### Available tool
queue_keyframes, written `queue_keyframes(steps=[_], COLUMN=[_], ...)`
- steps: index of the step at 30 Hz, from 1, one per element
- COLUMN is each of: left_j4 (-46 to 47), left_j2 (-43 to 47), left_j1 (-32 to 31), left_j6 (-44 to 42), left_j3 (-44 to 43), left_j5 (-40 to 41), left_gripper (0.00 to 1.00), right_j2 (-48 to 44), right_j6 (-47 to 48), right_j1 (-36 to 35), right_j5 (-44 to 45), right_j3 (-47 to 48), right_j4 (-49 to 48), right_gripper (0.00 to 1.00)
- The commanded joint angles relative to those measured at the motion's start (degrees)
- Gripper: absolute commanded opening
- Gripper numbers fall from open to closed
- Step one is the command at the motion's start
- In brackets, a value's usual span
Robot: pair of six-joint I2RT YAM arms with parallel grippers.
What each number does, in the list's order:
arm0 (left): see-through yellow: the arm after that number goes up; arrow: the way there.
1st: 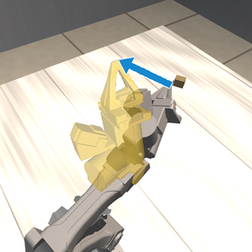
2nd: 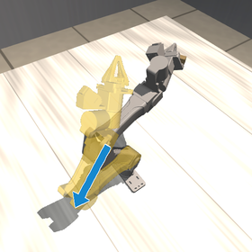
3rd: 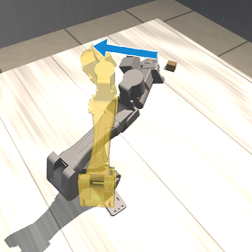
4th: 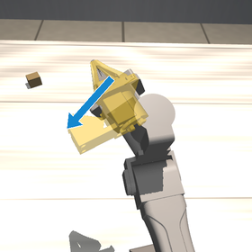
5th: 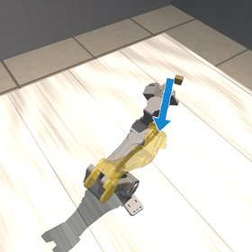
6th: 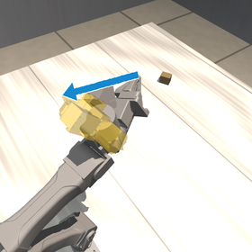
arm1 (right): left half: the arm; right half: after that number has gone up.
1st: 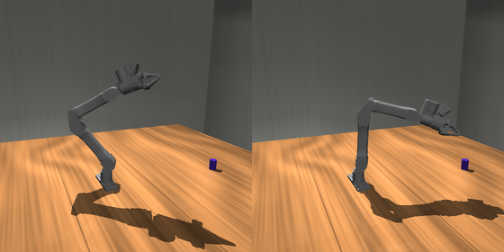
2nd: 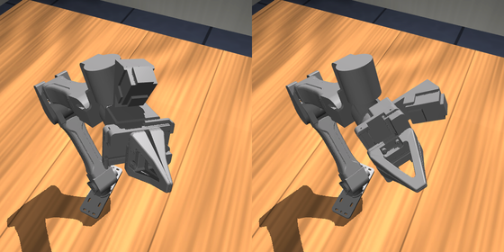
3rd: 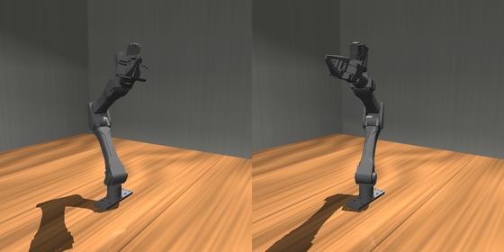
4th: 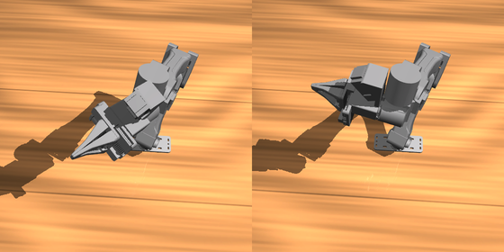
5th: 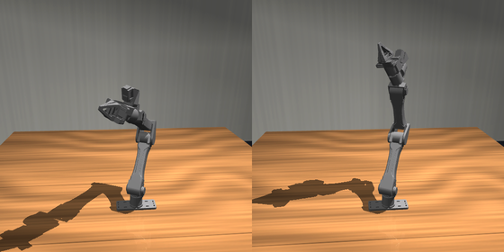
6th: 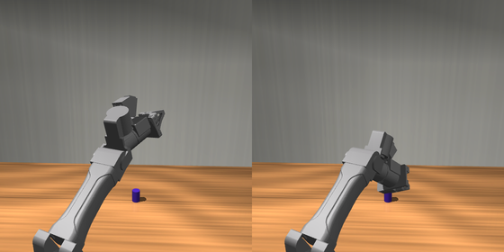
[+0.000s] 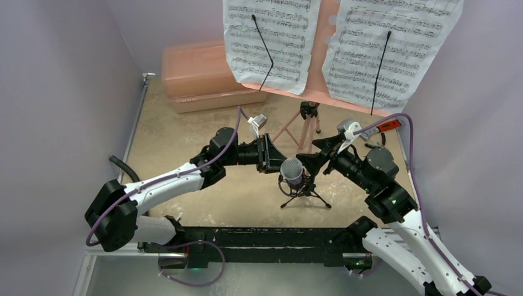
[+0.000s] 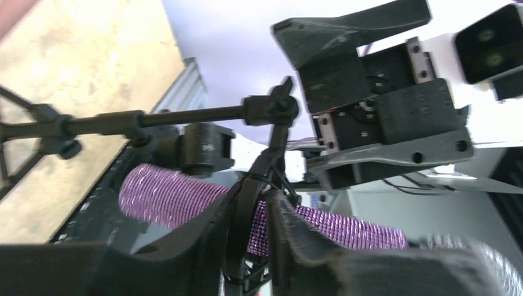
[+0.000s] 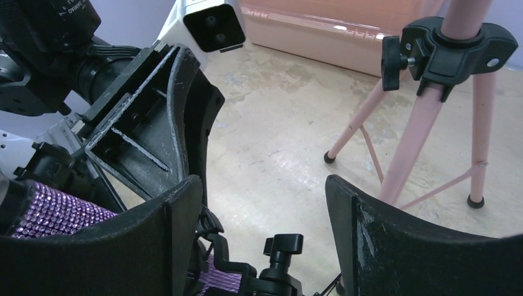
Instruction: Set up the instrument practice props
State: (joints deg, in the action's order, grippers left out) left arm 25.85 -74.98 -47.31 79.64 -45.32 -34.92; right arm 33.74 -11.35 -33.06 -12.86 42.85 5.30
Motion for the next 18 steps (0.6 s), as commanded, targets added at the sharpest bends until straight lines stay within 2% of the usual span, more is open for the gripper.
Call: queue_keyframes(steps=[1,4,8,10,14,18], left_j4=[-9.01,-11.89,-12.39,-12.58,-17.01,-20.75], left_j2=[1.25,2.61,4.06,4.31,5.6,9.62], left_j1=[1.61,2.42,3.35,3.64,4.8,6.14], left_j6=[-7.86,-10.05,-11.36,-11.95,-15.41,-21.66], left_j3=[-3.6,-4.27,-4.43,-4.65,-5.68,-5.74], left_j5=[-0.53,1.38,3.23,3.59,5.87,11.94], left_gripper=[0.34,0.57,0.73,0.78,0.79,0.83], right_j2=[-0.33,-0.39,-0.95,-1.05,-0.84,-1.6], right_j6=[-1.55,-2.25,-2.96,-3.96,-4.24,-6.84], right_j1=[-0.24,-0.26,-0.25,-0.24,-0.32,-0.27], right_j5=[3.27,3.09,1.72,1.95,3.44,8.56], right_j3=[2.19,2.49,2.02,1.82,2.25,1.83], right_j4=[-0.23,-0.57,-2.28,-2.76,-2.31,-2.49], right_gripper=[0.77,0.79,0.81,0.82,0.83,0.85])
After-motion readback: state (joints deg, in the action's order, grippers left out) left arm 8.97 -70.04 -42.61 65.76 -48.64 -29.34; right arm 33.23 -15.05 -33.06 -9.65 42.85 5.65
